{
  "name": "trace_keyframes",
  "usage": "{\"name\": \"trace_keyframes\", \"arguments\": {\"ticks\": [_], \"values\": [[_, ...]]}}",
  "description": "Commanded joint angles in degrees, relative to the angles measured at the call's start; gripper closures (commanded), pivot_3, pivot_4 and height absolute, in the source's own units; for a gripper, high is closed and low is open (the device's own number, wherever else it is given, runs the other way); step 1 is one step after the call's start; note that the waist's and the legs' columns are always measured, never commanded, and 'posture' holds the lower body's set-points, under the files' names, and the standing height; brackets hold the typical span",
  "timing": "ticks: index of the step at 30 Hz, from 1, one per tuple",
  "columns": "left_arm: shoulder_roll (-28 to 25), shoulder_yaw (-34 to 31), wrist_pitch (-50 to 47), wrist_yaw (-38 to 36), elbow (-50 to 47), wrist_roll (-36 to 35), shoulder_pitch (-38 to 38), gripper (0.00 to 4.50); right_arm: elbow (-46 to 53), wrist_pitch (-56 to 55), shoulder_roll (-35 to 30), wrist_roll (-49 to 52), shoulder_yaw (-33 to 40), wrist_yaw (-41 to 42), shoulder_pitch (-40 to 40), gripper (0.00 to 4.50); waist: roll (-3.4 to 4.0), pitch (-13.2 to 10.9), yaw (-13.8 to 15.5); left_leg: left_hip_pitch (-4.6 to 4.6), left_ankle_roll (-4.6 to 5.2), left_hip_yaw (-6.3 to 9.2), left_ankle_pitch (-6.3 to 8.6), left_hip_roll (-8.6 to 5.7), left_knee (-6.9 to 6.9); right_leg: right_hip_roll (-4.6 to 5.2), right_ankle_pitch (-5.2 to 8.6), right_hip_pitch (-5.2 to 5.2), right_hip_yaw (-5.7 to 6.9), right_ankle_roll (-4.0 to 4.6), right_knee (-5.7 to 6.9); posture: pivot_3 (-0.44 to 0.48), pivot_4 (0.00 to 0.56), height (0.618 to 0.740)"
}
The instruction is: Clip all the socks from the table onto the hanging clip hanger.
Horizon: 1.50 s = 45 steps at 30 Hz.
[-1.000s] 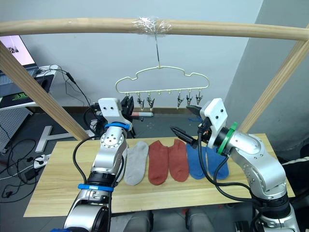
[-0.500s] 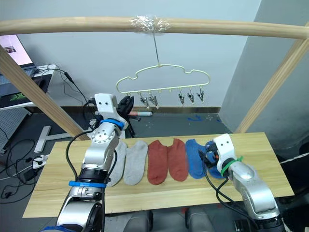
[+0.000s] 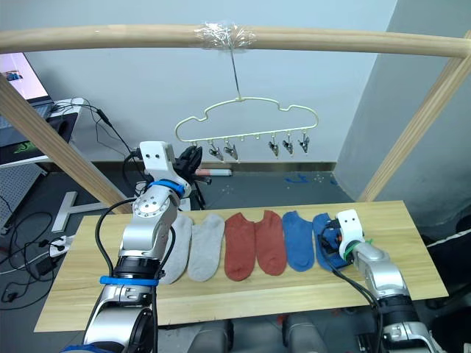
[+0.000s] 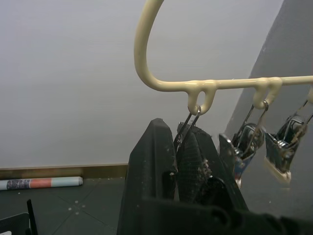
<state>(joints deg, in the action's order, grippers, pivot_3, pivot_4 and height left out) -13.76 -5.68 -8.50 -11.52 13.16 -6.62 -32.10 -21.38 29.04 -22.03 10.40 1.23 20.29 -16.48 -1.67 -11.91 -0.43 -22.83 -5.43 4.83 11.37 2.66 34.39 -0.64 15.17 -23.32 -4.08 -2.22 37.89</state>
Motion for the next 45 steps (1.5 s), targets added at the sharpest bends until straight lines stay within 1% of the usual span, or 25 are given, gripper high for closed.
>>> {"name": "trace_keyframes", "arguments": {"ticks": [1, 2, 3, 4, 7, 12, 13, 15, 17, 21, 23, 24, 25, 27, 28, 30, 33, 38, 45], "values": [[-0.4, -1.1, -0.6, 0.6, -1.8, -0.2, 0.9, 4.38, -2.3, -0.5, 0.0, 0.7, 1.4, 2.1, -0.2, 0.58, 0.0, 0.0, -0.1, 0.01, 0.0, 0.0, 0.0, 0.0, 0.0, 0.0, 0.0, 0.0, -0.01, 0.0, 0.0, 0.103, 0.221, 0.74], [-0.5, -1.1, -0.6, 0.6, -2.0, -0.1, 1.1, 4.38, -2.2, -0.5, 0.0, 0.3, 0.7, 3.1, 0.2, 0.88, 0.0, 0.0, -0.1, 0.01, 0.0, 0.0, 0.0, 0.0, 0.01, 0.0, 0.0, 0.0, -0.01, 0.0, 0.01, 0.103, 0.221, 0.74], [-0.6, -1.1, -0.6, 0.6, -2.0, -0.1, 1.3, 4.38, -2.0, -0.7, 0.1, -0.2, 0.1, 3.7, 0.7, 1.28, 0.0, 0.0, -0.1, 0.03, 0.0, 0.0, 0.0, 0.01, 0.01, -0.01, 0.0, 0.0, -0.01, 0.0, 0.02, 0.103, 0.221, 0.74], [-0.6, -1.2, -0.6, 0.7, -2.0, 0.0, 1.3, 4.38, -1.3, -1.2, -0.1, -1.1, -1.0, 4.3, 1.4, 1.55, 0.0, 0.0, -0.1, 0.03, 0.0, 0.0, 0.0, 0.01, 0.01, -0.01, 0.0, 0.0, -0.01, 0.0, 0.03, 0.103, 0.221, 0.74], [-0.7, -1.2, -0.7, 0.7, -2.1, 0.0, 1.3, 4.38, 0.4, -3.1, -1.0, -3.7, -3.8, 5.7, 3.3, 2.64, 0.0, 0.0, -0.1, 0.06, 0.0, 0.01, 0.0, 0.01, 0.01, -0.02, 0.0, 0.02, -0.01, 0.0, 0.05, 0.103, 0.221, 0.74], [-1.1, -1.5, -0.7, 0.4, -1.7, -0.1, 0.9, 4.38, 2.8, -5.5, -2.8, -6.6, -6.0, 7.0, 5.9, 4.36, -0.01, 0.0, 0.0, 0.06, 0.0, 0.0, 0.0, 0.01, 0.05, -0.02, 0.0, 0.04, -0.02, -0.01, 0.05, 0.103, 0.221, 0.74], [-1.1, -1.6, -0.7, 0.4, -1.5, -0.1, 0.7, 4.38, 3.4, -5.8, -3.1, -6.7, -5.9, 7.1, 6.5, 4.44, 0.0, 0.0, 0.0, 0.06, 0.0, 0.01, 0.0, 0.01, 0.05, -0.01, 0.0, 0.04, -0.01, -0.01, 0.05, 0.113, 0.216, 0.74], [-1.2, -2.1, -1.5, -0.9, -1.1, -1.7, 0.3, 4.38, 7.8, -6.8, -5.6, -7.5, -6.1, 8.5, 8.8, 4.44, -0.01, 0.0, 0.2, 0.06, 0.0, 0.01, 0.0, 0.01, 0.05, -0.01, 0.0, 0.04, -0.01, -0.01, 0.04, 0.113, 0.216, 0.74], [-0.6, -3.9, -4.8, -3.2, -1.0, -6.2, -0.4, 4.38, 14.9, -5.9, -8.2, -6.0, -5.5, 11.5, 11.9, 4.44, 0.03, 0.0, 0.2, 0.02, 0.0, 0.01, 0.0, -0.01, 0.04, 0.0, 0.0, 0.04, -0.01, -0.01, 0.01, 0.118, 0.215, 0.74], [-0.4, -6.2, -10.4, -6.1, -2.3, -12.3, -0.3, 4.38, 26.3, -1.5, -11.2, -2.2, -4.6, 16.4, 16.6, 4.44, 0.06, -0.1, -0.1, 0.02, 0.0, 0.0, 0.0, 0.01, 0.04, -0.01, 0.01, 0.03, -0.01, -0.02, 0.01, 0.126, 0.21, 0.74], [-0.4, -9.4, -19.5, -7.9, -4.6, -20.6, -0.4, 4.38, 36.8, 5.8, -11.0, 4.9, -3.4, 18.9, 17.7, 4.44, 0.08, -0.2, -0.5, 0.04, -0.01, 0.01, 0.0, 0.02, 0.04, -0.01, 0.01, 0.02, -0.01, -0.02, 0.05, 0.14, 0.209, 0.74], [-0.6, -10.4, -22.8, -8.4, -5.4, -23.3, -0.4, 4.38, 40.5, 9.1, -10.7, 7.9, -2.9, 19.5, 17.8, 4.44, 0.08, -0.2, -0.8, 0.02, -0.01, 0.03, 0.0, 0.05, 0.05, -0.04, 0.01, 0.01, -0.01, -0.02, 0.09, 0.14, 0.209, 0.74], [-0.9, -12.3, -27.1, -8.5, -6.0, -27.1, -0.6, 4.38, 44.9, 13.6, -9.4, 13.2, -2.4, 20.0, 17.0, 4.44, 0.08, -0.2, -1.0, 0.03, -0.01, 0.05, 0.0, 0.06, 0.05, -0.06, 0.01, 0.01, 0.0, -0.02, 0.09, 0.14, 0.209, 0.74], [-1.4, -15.8, -34.9, -7.8, -7.1, -34.0, -1.0, 4.38, 49.8, 21.0, -5.5, 21.8, -1.5, 18.9, 14.4, 4.44, 0.05, -0.3, -1.3, 0.03, -0.01, 0.1, 0.0, 0.06, 0.09, -0.06, 0.01, 0.01, 0.02, -0.02, 0.13, 0.151, 0.203, 0.74], [-1.4, -17.5, -38.7, -7.0, -7.7, -37.7, -1.1, 4.38, 51.1, 23.9, -3.4, 25.1, -1.3, 18.1, 13.0, 4.44, 0.02, -0.3, -1.4, 0.04, -0.01, 0.14, 0.0, 0.07, 0.12, -0.08, 0.01, 0.01, 0.05, -0.01, 0.15, 0.151, 0.203, 0.74], [-1.4, -19.7, -44.0, -5.4, -9.2, -42.9, -1.1, 4.38, 51.9, 27.5, -0.4, 28.7, -1.4, 16.4, 11.0, 4.44, 0.02, -0.3, -1.2, 0.01, -0.01, 0.19, 0.0, 0.07, 0.14, -0.08, 0.01, 0.02, 0.08, -0.01, 0.15, 0.157, 0.201, 0.74], [-0.9, -22.4, -50.4, -2.4, -10.6, -49.9, -1.4, 4.38, 50.9, 30.2, 4.4, 31.2, -3.2, 13.3, 7.5, 4.44, -0.03, -0.3, -0.8, -0.09, -0.01, 0.22, 0.0, 0.03, 0.14, -0.04, 0.01, 0.02, 0.12, -0.02, 0.01, 0.163, 0.2, 0.74], [0.5, -25.3, -56.1, 2.6, -12.2, -60.1, -2.0, 4.38, 48.8, 32.8, 10.3, 35.4, -3.2, 10.4, 4.1, 4.44, -0.04, -0.3, 0.3, -0.12, -0.02, 0.25, 0.01, 0.02, 0.11, -0.03, 0.01, -0.01, 0.16, -0.01, -0.03, 0.17, 0.199, 0.74], [0.4, -25.0, -59.8, 8.0, -14.0, -70.7, -0.6, 4.38, 46.6, 34.7, 14.3, 41.1, -0.5, 7.2, -0.4, 4.44, -0.06, -0.3, 0.8, -0.15, -0.02, 0.29, 0.01, 0.03, 0.12, -0.03, 0.01, -0.04, 0.18, -0.01, -0.02, 0.173, 0.201, 0.74]]}}
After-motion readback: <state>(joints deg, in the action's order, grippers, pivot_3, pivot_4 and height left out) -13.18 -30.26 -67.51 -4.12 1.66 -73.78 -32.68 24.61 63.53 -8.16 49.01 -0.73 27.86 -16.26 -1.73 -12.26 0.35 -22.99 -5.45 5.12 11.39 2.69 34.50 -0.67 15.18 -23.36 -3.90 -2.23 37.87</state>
